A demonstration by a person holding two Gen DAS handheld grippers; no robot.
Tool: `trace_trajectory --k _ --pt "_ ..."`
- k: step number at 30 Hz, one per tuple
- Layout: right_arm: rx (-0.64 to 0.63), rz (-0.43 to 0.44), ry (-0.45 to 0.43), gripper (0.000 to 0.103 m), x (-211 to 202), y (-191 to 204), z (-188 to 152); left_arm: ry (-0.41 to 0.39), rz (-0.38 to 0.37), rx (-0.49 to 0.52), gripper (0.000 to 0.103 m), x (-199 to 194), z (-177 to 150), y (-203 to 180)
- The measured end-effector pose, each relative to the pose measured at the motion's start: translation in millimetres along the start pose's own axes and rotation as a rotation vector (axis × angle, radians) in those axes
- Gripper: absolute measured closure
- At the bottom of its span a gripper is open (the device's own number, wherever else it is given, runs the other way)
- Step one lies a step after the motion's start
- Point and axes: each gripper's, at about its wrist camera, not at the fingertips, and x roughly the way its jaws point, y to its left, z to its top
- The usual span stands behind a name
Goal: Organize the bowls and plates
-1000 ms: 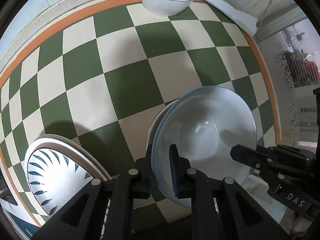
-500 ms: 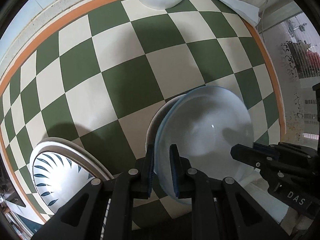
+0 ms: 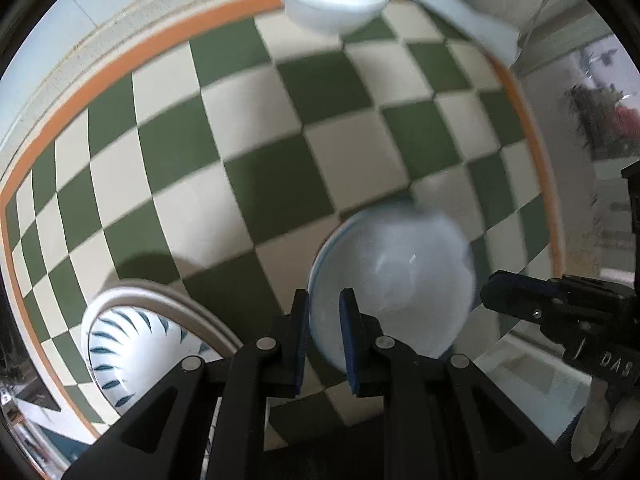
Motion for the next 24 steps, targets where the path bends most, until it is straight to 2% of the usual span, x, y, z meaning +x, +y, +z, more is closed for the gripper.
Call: trace_trajectory --k 1,3,4,5,8,12,19,24 --pt "-0.004 0.011 -0.019 0.084 -7 1 5 -0.022 -0.002 -0.011 0.089 -7 6 0" --pt "-0.013 0.031 -0.077 0.073 -23 3 23 -0.077 -0.002 -0.033 0.088 -20 20 0" --pt "-0.016 0.034 -0.106 0.06 -29 3 33 -0.1 -0.006 -0.048 0.087 -25 28 2" --pt "-0.012 0.036 -0.144 0.053 -36 2 48 -0.124 -0.008 -0.067 0.085 -31 39 5" --pt "0.001 0.058 -0.188 0.053 -42 -3 83 -0.161 -0.031 -0.132 0.082 -37 76 17" --pt "-0.008 0.032 -0.236 0.053 -40 -5 139 -0.19 -0.024 -0.202 0.082 -31 131 32" --pt "-0.023 -0.02 -0.238 0.053 -11 -4 226 -0.151 0.003 -0.241 0.082 1 209 48" --pt "-0.026 -0.058 -0.186 0.053 18 -7 262 -0.089 -0.006 -0.243 0.082 30 237 54"
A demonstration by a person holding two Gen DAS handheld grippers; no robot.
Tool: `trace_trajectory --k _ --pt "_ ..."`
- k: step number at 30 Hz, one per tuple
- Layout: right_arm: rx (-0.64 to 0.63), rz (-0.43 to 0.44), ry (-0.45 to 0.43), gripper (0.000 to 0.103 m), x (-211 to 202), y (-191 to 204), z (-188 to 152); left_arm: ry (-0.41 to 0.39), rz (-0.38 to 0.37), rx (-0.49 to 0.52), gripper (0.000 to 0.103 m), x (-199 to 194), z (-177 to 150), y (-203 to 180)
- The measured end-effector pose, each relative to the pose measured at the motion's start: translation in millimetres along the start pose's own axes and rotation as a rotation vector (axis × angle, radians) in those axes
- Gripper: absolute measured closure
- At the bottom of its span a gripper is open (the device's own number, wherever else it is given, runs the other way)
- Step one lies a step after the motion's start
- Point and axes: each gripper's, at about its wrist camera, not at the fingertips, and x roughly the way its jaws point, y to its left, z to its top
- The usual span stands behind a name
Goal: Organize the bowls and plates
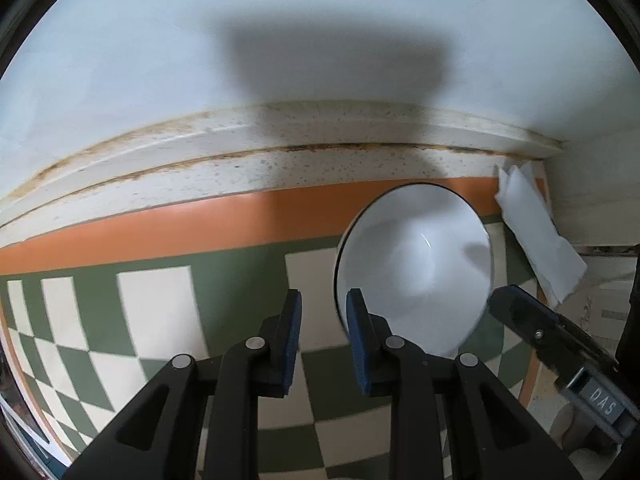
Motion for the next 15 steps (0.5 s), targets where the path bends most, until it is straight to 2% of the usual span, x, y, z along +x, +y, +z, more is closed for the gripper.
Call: trace_trajectory --k 3,4,5,6,8,15 --pt "-0.006 -0.013 0.037 0.057 18 -1 6 0.018 0.01 0.012 0.082 17 4 -3" --pt "-0.011 -0.019 0.052 0.067 26 1 7 0.024 0.012 0.021 0.083 23 4 -4" --pt "-0.017 -0.031 0.066 0.081 31 2 8 0.028 0.014 0.027 0.087 27 3 -5" --pt "-0.02 -0.027 0.07 0.086 34 2 8 0.024 0.004 0.027 0.09 30 3 -6" --pt "-0.027 -0.035 0.062 0.088 36 5 9 0.016 -0.016 0.033 0.091 32 1 -7" --pt "-0.054 -0.063 0.057 0.09 33 10 3 -0.021 -0.015 0.044 0.091 18 -8 -11"
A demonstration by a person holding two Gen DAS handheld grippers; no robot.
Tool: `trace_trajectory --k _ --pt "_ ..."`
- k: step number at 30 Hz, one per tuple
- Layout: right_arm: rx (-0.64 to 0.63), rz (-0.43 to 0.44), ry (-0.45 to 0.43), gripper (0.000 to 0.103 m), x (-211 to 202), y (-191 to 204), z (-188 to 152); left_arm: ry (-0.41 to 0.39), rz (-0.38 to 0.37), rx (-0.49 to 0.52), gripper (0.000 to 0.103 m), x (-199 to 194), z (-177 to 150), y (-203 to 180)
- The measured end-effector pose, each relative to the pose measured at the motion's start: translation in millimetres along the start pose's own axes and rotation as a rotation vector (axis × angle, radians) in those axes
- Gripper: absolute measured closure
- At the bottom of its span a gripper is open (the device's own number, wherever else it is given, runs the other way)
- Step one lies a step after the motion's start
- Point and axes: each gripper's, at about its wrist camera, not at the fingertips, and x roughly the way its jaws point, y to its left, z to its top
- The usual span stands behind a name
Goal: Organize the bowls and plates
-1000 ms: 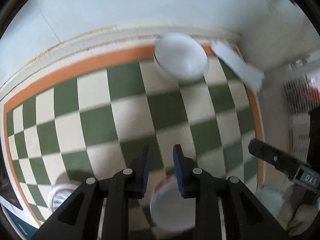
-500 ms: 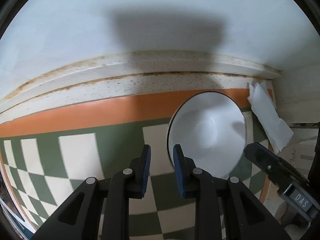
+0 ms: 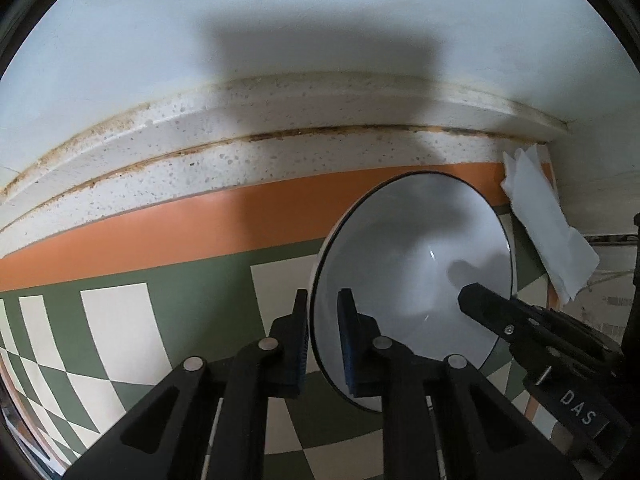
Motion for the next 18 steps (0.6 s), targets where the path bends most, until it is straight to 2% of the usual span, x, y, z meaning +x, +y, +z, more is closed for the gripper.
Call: trace_trajectory --k 8,13,18 --pt "-0.012 0.007 -0.059 0.09 -43 16 -34 -0.063 -0.021 0.044 0.091 -46 -21 -6" --pt "-0.035 0.007 -0.101 0.09 -81 29 -63 -0.112 -0.034 0.076 0.091 -84 -51 -10" --pt "-0.053 0.004 -0.136 0.09 -111 45 -110 -0.144 -0.036 0.123 0.091 -114 -94 -16"
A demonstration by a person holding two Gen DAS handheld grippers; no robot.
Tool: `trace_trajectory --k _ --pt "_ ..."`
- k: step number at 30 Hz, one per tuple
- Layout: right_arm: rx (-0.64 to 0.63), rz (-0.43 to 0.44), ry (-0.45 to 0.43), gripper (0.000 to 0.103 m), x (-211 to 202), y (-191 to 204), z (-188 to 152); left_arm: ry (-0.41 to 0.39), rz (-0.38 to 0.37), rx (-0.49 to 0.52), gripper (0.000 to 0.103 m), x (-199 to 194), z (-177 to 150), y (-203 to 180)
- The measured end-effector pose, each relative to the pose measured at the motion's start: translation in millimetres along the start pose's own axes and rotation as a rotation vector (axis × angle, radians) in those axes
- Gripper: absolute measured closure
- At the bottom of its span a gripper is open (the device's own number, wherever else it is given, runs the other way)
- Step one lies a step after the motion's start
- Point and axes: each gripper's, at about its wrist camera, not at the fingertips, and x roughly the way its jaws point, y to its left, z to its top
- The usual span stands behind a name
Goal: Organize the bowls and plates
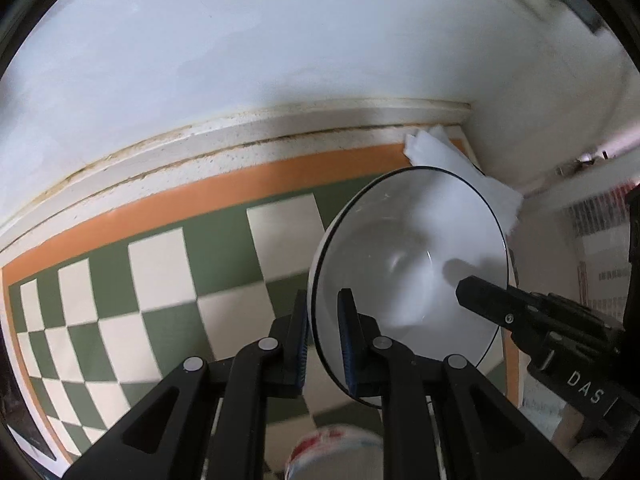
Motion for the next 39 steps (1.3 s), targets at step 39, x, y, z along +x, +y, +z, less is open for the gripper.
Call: trace_trajectory --k 39 --pt "0.066 0.004 0.134 0.089 2 -9 -194 0.144 0.037 0.07 0.091 16 -175 -3"
